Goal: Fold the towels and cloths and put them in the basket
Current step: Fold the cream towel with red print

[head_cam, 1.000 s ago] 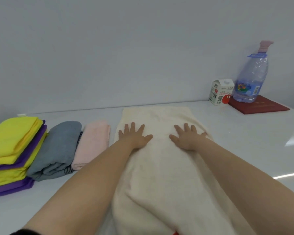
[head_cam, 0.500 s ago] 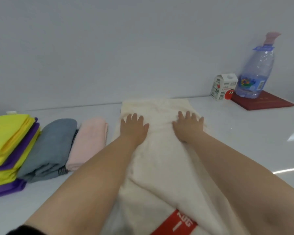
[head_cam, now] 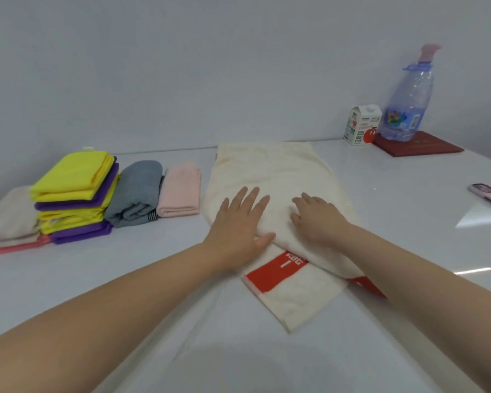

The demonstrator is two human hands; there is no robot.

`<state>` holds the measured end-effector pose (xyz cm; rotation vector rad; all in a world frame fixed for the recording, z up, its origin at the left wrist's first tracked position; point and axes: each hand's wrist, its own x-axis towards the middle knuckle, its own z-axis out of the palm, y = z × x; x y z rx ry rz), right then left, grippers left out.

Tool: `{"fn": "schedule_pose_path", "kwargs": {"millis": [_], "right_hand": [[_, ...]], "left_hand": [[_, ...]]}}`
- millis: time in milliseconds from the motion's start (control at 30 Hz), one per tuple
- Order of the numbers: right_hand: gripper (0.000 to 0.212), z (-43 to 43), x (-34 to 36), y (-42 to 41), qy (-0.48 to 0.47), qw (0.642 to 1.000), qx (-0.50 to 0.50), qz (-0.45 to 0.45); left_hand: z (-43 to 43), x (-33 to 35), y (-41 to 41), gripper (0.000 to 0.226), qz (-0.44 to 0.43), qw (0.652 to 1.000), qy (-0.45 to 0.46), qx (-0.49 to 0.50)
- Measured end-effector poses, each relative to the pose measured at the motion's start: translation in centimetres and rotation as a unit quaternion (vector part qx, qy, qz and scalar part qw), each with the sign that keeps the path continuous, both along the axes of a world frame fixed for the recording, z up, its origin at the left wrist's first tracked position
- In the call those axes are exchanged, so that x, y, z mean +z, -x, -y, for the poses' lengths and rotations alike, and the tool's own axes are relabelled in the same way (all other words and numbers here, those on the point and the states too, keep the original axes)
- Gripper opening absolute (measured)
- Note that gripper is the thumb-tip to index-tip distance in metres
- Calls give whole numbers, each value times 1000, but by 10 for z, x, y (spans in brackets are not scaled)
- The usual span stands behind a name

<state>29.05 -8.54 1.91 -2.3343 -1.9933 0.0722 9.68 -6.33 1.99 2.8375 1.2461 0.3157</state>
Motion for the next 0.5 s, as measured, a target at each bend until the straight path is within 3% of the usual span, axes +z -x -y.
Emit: {"fn": "schedule_pose_path", "kwargs": {"millis": [133,333,500], "right_hand": [[53,26,-7,-4,59,998,-12,-4],[59,44,-10,-25,91,996,6,-19],[59,50,-9,-40,93,996,-11,11]], "left_hand": [[30,-11,16,88,-126,990,58,-35],[23,2,52,98,-221,963,150,-36],[14,37,76,114,-388,906,163,-54]]}}
